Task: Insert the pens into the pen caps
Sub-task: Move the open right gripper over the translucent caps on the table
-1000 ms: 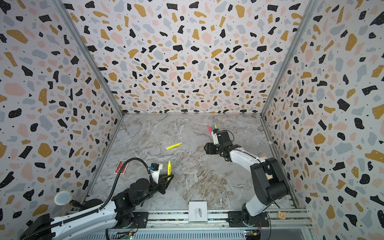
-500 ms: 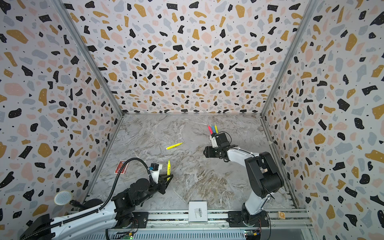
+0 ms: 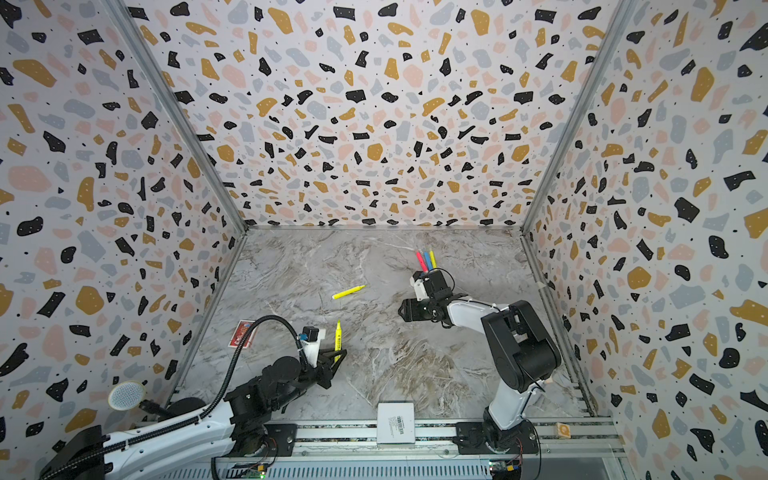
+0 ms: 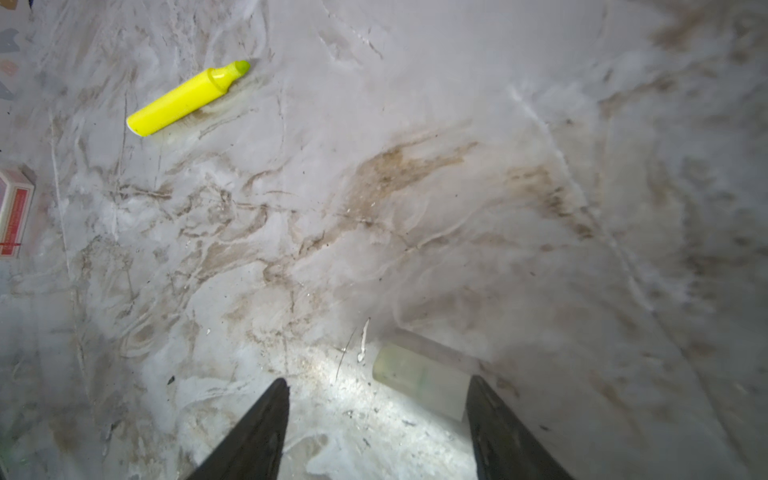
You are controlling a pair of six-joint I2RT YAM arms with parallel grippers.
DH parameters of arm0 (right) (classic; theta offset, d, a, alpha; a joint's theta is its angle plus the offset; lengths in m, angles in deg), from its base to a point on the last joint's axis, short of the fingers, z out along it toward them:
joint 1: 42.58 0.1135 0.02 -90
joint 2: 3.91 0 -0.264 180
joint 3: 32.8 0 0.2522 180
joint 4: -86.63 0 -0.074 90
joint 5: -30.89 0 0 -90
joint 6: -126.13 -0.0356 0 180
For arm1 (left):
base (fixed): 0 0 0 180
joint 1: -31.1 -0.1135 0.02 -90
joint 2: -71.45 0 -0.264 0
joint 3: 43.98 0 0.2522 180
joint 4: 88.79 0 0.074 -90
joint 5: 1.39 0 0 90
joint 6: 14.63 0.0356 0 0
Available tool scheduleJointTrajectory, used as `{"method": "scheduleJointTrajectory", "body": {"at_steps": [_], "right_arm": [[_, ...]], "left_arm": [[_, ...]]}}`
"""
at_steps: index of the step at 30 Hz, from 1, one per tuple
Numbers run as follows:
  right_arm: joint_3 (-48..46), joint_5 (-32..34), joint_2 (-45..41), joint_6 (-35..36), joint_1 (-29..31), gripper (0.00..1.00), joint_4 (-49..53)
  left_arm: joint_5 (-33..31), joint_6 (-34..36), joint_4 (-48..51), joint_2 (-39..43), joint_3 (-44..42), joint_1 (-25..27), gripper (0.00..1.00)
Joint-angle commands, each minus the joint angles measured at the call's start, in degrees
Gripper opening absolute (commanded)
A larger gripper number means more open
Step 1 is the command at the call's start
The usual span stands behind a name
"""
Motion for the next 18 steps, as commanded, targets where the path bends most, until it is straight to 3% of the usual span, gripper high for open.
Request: {"method": "scheduleJointTrajectory", "body": {"at_steps": [1,18], "right_arm": [[-0.89,-0.74,-0.06,-0.85,0.62,0.68,-0.82],[-3.52,-0.08,-3.71,-3.38,7.54,0.67,-1.58]], "left_arm": [[-0.42,-0.39,-2.20,0.17,-0.51,-0.29,0.00],[-0.98,-0.26,-1.92,0.34,-0.33,-0.21,0.00]]}}
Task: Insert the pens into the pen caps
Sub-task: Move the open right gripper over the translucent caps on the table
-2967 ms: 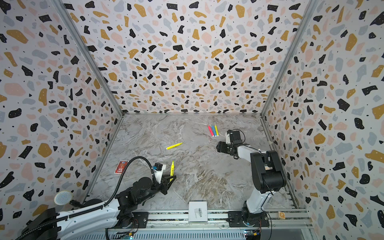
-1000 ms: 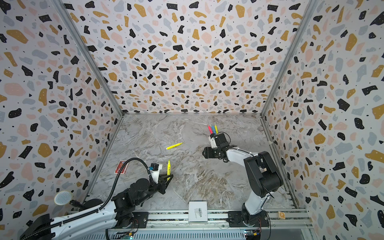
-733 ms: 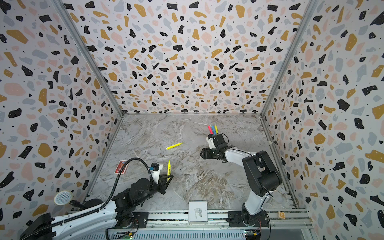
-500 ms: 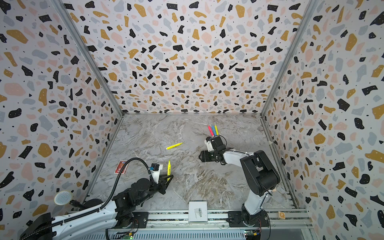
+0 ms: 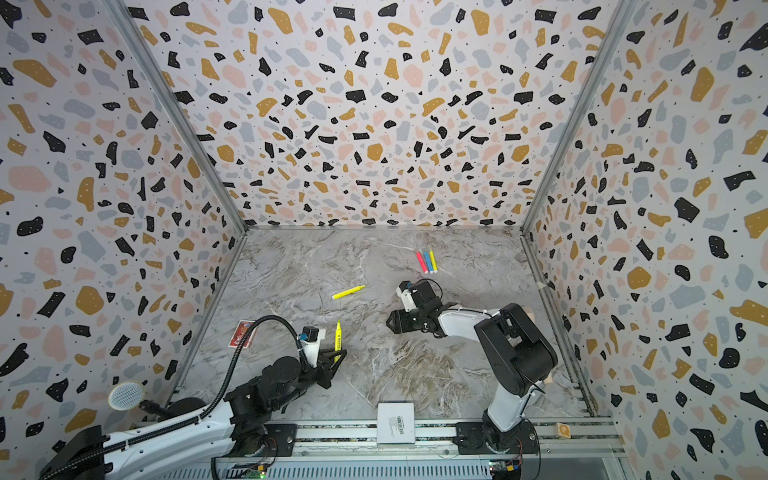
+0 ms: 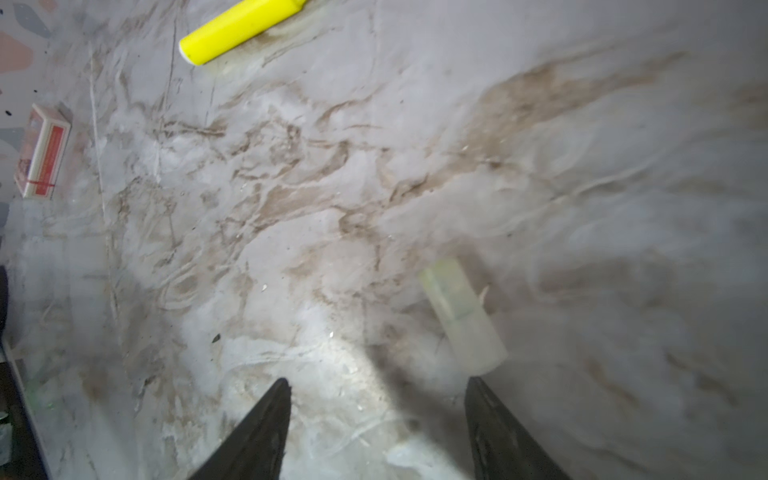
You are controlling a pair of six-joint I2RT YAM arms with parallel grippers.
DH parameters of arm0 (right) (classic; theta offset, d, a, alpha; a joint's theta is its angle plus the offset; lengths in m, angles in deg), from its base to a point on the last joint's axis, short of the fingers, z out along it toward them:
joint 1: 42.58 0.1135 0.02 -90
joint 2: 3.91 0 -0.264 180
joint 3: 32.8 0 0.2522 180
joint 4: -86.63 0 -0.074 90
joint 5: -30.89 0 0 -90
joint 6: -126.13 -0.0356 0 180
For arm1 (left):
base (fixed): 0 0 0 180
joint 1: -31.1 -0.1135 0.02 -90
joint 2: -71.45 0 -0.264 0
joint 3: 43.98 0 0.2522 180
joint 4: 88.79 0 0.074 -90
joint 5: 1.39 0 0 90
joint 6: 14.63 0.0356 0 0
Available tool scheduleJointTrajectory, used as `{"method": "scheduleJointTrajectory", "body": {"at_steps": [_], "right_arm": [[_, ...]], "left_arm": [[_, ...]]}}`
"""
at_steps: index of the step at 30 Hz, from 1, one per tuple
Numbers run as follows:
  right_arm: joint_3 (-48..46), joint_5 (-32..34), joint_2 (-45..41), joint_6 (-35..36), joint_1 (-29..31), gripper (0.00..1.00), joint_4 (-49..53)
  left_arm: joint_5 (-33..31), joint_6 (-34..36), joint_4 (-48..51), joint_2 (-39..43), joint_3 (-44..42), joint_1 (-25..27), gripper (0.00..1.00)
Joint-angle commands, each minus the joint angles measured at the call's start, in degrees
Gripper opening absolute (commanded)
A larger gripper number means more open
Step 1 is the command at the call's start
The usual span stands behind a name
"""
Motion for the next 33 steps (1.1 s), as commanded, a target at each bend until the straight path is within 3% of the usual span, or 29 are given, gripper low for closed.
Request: {"method": "scheduleJointTrajectory", "body": {"at_steps": [1,7,16,33], "right_arm": [[-0.23,0.95,-3.63,-0.71,0.37,0.67,2.27],[3.86,4.03,-4.95,1.67,-0.42,0.67,6.12],[9.73,3.62,1.59,4.52,-2.66,0.67,8.72],[4.52,1.99,2.12,1.26,0.63,0.67,4.36]], "left_arm": [[-0.91,-0.21,-1.89,0.43,-0.42,-0.25,0.00],[-1.12,-0.17,-2.02,0.45,-0.51,-0.23,0.00],[-1.22,-0.50,-0.56,1.79,-0.68,-0.27,0.00],[-1.59,-0.39,-1.07,0.88,-0.18,-0.21,0.00]]}}
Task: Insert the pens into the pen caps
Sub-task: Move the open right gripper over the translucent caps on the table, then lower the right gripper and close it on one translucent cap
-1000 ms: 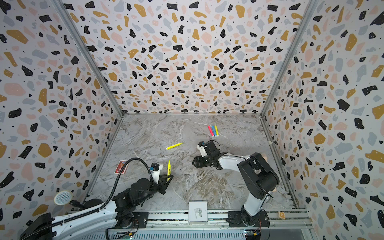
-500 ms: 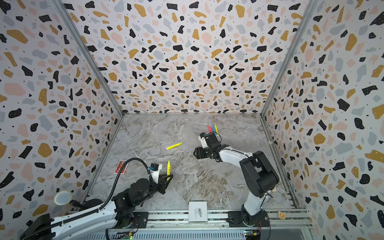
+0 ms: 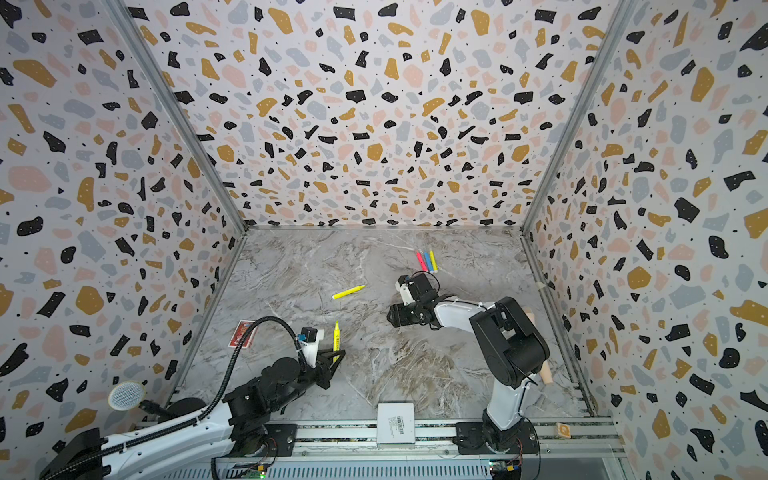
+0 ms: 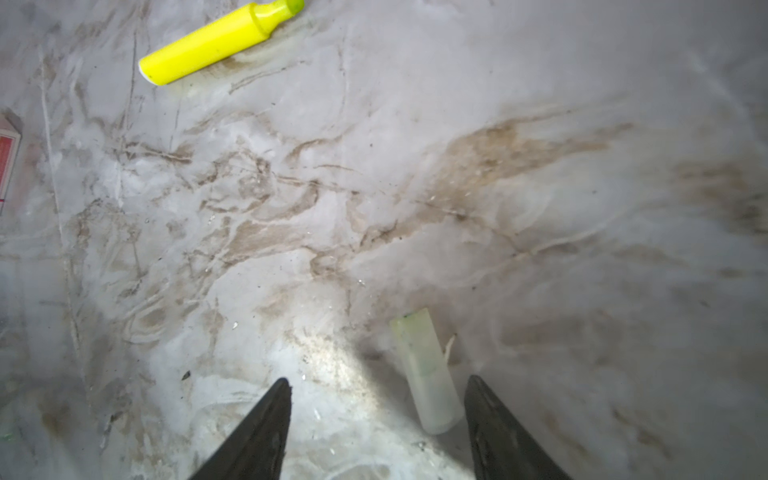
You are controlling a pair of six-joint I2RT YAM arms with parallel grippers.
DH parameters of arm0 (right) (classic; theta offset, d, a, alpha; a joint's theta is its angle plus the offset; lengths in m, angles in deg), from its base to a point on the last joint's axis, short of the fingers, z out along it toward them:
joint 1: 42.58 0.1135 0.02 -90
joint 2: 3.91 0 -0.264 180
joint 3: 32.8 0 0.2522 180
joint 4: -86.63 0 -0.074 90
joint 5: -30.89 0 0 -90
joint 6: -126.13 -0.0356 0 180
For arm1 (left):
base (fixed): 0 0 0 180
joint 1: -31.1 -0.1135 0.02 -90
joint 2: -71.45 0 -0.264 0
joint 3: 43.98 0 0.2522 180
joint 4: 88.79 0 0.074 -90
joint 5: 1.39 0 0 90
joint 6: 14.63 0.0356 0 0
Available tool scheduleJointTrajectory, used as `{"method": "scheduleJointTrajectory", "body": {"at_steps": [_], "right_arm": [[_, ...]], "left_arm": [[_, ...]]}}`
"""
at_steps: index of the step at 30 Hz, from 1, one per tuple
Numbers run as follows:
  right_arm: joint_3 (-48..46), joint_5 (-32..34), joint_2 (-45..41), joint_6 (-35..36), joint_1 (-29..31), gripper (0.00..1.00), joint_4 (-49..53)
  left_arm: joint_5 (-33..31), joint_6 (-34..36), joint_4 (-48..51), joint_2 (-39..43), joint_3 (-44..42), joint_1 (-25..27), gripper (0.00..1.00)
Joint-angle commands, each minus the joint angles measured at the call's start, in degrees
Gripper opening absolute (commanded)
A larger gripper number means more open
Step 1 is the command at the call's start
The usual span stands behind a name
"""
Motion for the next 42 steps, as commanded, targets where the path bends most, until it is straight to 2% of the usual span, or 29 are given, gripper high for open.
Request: {"method": "scheduleJointTrajectory", "body": {"at_steps": [1,8,13,21,26,33,42], "right_arm": [[-1.97,-0.44,-2.06,-1.79,1.66,0.67,-0.10],[-3.51,0.38,-5.76,-4.53,5.75,0.66,-0.32],[0.64,3.17,-7.39,-2.43,5.44,0.67,2.55],[10.96,2.58,0.11,2.36,2.84,0.67,8.13],[13.89,2.16,4.15,3.91,1.72,0.67,9.65],[13.93,1.87,6.19,4.90,1.15,0.66,10.17],[10.10,1.36,4.42,4.40,1.15,0.66,8.51]], "left_arm": [[-0.73,-0.15,-2.38,-0.20,0.21,-0.21,0.00],[-0.75,-0.06,-2.19,-0.04,0.19,-0.23,0.00],[-0.77,0.05,-2.02,0.11,0.30,-0.27,0.00],[-1.20,-0.12,-0.07,2.50,0.48,-0.27,0.00],[-1.68,0.06,1.17,3.87,0.56,-0.27,0.00],[-1.83,0.20,0.67,3.31,0.65,-0.29,0.00],[-1.68,0.46,0.14,2.33,0.74,-0.24,0.00]]}}
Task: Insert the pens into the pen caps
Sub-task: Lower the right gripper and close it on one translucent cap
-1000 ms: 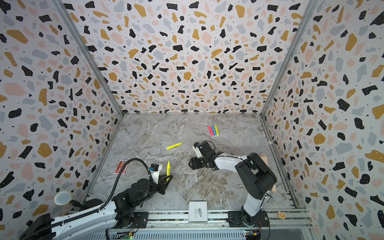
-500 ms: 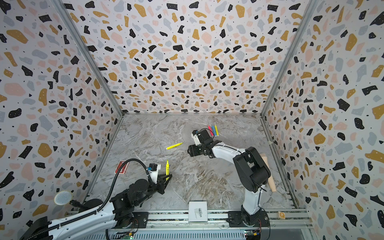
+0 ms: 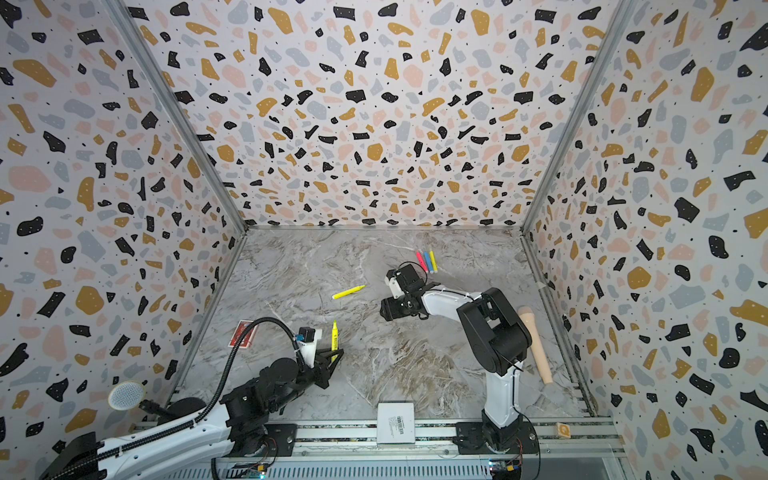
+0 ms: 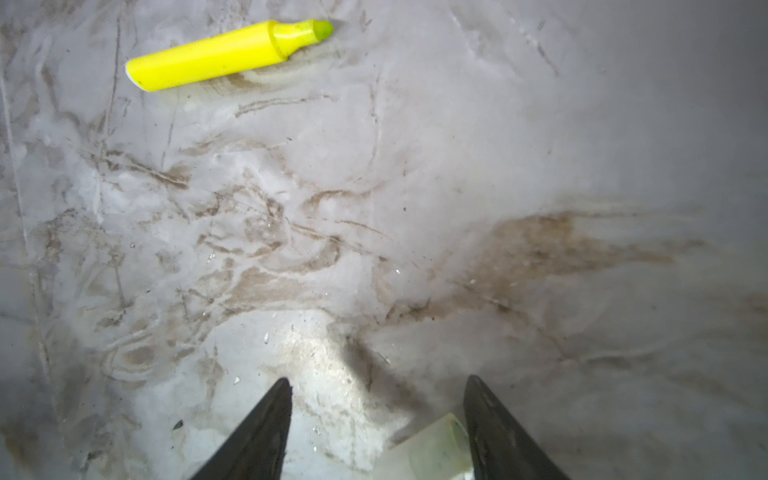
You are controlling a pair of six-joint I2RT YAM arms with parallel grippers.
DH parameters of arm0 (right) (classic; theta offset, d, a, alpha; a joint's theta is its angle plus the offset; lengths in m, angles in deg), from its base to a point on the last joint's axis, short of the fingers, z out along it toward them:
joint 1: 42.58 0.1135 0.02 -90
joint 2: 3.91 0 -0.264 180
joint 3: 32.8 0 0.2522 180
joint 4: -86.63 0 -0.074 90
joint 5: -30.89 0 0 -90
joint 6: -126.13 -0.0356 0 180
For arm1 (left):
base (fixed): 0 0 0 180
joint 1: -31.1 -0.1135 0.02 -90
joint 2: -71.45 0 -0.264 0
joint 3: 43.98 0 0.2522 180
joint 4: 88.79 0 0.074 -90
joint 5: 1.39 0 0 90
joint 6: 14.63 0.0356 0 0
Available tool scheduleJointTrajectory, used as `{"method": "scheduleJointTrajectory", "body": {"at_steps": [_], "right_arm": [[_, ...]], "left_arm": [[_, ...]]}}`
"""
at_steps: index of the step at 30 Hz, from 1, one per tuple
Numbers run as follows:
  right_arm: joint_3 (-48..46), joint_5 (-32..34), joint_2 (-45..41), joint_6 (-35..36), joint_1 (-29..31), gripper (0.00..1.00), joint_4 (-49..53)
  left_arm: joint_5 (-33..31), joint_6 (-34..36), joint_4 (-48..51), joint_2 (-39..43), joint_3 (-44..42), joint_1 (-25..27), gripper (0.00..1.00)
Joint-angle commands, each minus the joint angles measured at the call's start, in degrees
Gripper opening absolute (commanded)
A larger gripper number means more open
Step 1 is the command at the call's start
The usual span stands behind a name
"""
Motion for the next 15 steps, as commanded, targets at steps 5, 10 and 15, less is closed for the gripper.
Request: {"method": "scheduleJointTrajectory", "body": {"at_steps": [5,10,15], "right_arm": [[-4.81,-0.38,-5.44,-0.49,0.60,0.66,-0.34],[-9.22,0.21,-9.03,-2.65,2.43,0.66,-2.05],[-12.94,0.20,-11.58,-4.44,4.78,0.66,-3.82]], "left_arm": [[-0.71,0.34,-1.69,-0.01,0.65,-0.24,0.00],[-0.71,0.24,-1.94,-0.01,0.65,-0.29,0.00],[-0.61,0.42,-2.03,-0.20,0.73,-0.26,0.00]]}}
